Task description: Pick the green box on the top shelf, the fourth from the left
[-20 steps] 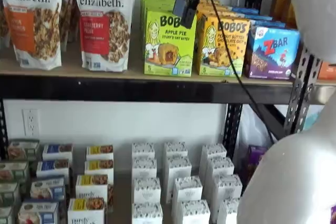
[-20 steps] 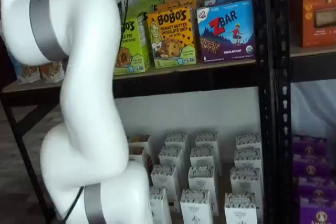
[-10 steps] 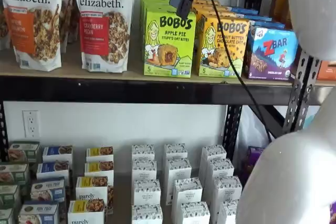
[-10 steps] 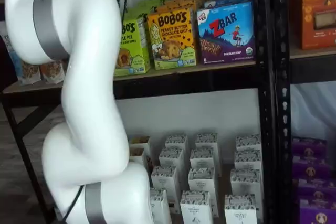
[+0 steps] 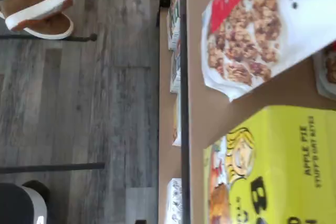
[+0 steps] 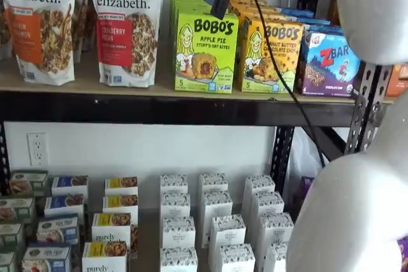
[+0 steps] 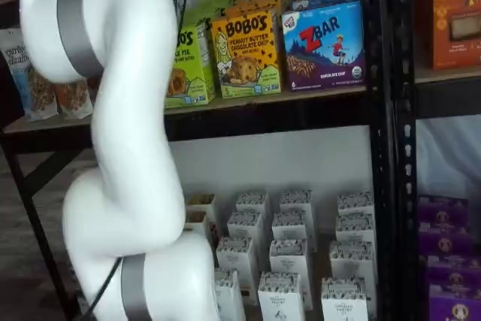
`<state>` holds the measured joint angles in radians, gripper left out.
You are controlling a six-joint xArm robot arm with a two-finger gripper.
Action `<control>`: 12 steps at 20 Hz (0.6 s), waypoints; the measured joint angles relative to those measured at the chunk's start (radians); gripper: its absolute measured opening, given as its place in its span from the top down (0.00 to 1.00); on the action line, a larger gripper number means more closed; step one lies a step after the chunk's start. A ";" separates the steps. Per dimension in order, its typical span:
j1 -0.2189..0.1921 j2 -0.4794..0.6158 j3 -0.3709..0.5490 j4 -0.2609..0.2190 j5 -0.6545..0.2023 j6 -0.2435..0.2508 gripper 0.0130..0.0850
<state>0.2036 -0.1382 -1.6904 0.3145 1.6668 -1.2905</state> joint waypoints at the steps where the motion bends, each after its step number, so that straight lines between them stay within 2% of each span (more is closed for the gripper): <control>1: -0.004 0.011 -0.010 0.001 -0.001 -0.004 0.00; 12: -0.039 0.073 -0.061 -0.031 0.005 -0.047 0.00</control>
<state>0.1648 -0.0648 -1.7513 0.2830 1.6723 -1.3379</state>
